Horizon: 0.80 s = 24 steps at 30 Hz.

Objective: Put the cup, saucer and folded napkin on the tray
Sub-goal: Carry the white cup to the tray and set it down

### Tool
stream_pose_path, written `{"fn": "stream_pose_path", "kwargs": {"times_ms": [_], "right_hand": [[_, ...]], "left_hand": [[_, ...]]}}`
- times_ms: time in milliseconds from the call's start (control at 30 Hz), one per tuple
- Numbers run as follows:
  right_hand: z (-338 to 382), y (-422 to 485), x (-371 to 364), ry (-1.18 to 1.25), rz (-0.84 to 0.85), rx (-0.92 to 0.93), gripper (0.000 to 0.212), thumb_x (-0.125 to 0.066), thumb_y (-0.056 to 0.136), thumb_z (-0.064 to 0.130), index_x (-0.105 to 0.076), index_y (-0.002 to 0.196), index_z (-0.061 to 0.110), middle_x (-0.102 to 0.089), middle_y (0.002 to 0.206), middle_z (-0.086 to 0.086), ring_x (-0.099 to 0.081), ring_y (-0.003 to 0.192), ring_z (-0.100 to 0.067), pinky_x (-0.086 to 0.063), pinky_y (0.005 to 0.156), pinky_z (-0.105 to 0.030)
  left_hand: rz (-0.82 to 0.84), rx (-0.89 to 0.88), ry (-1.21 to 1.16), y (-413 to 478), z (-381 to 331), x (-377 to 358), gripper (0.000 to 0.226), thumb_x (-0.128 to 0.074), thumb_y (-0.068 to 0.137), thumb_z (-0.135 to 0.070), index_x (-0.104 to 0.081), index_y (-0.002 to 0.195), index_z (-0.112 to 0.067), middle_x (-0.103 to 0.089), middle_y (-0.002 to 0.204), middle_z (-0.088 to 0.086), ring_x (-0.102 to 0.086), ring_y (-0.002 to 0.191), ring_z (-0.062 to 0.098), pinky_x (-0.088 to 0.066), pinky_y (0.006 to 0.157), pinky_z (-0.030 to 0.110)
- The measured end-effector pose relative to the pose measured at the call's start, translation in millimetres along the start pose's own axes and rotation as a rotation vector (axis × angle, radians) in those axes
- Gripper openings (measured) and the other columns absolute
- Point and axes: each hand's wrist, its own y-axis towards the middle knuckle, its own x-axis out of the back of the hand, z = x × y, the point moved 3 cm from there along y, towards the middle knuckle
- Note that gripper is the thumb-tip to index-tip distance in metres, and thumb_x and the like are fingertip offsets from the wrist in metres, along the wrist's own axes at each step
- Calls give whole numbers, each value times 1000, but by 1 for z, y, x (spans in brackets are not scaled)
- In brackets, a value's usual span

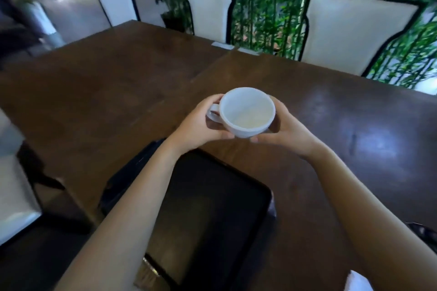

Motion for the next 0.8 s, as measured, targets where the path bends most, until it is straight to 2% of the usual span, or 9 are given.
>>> {"fn": "stream_pose_path", "kwargs": {"times_ms": [100, 167, 200, 300, 367, 500, 600, 700, 800], "right_hand": [[-12, 18, -44, 25, 57, -25, 99, -86, 59, 27, -28, 139, 37, -31, 144, 7, -35, 132, -6, -37, 109, -29], [-22, 27, -70, 47, 93, -56, 105, -85, 62, 23, -19, 142, 37, -28, 144, 14, -34, 129, 4, -35, 110, -26], [-26, 31, -83, 66, 108, -74, 107, -84, 61, 24, -16, 142, 40, -28, 145, 15, -35, 129, 5, -35, 111, -27], [-36, 37, -117, 89, 157, -103, 101, -82, 57, 31, -19, 133, 52, -29, 148, 9, -32, 136, -9, -35, 113, -43], [-45, 38, -136, 84, 183, -110, 95, -82, 58, 30, -22, 128, 54, -30, 147, 7, -32, 136, -11, -35, 113, -46], [-68, 36, -164, 85, 218, -173, 99, -83, 65, 20, -22, 142, 32, -29, 147, 5, -32, 137, -13, -33, 114, -47], [-80, 33, -180, 76, 237, -204, 97, -82, 66, 20, -21, 140, 36, -30, 145, 7, -32, 134, -9, -33, 114, -41], [-90, 33, -191, 51, 244, -234, 100, -82, 68, 19, -17, 143, 33, -28, 146, 7, -31, 135, -9, -32, 113, -35], [-100, 34, -197, 20, 251, -273, 104, -82, 68, 20, -12, 143, 37, -24, 149, 6, -27, 134, -7, -30, 111, -34]], "left_hand": [[-33, 94, 20, -17, 39, 24, 78, -81, 67, -28, -38, 130, -41, -43, 135, -17, -45, 121, 2, -40, 94, 20], [-57, 147, 11, -28, 65, 35, 80, -82, 66, -28, -38, 131, -38, -41, 139, -12, -43, 125, 7, -41, 100, 29], [-71, 175, 11, -34, 77, 39, 82, -83, 65, -29, -37, 133, -37, -40, 140, -10, -42, 126, 8, -41, 102, 31], [-102, 250, 24, -51, 112, 46, 85, -83, 66, -30, -35, 135, -35, -37, 143, -7, -39, 127, 10, -39, 104, 33], [-103, 282, 27, -60, 131, 47, 85, -82, 66, -30, -33, 136, -34, -36, 145, -5, -38, 129, 12, -37, 106, 35], [-98, 333, 36, -76, 163, 45, 87, -82, 67, -31, -33, 138, -31, -33, 147, -3, -35, 130, 13, -32, 107, 34], [-84, 360, 12, -85, 180, 43, 85, -82, 67, -29, -34, 137, -32, -33, 145, -5, -34, 126, 8, -30, 106, 32], [-79, 372, 5, -90, 193, 42, 84, -82, 67, -26, -35, 136, -32, -34, 144, -7, -32, 122, 4, -28, 100, 27], [-59, 384, 23, -91, 204, 41, 83, -82, 68, -24, -36, 137, -28, -36, 144, -3, -34, 123, 7, -30, 102, 28]]}}
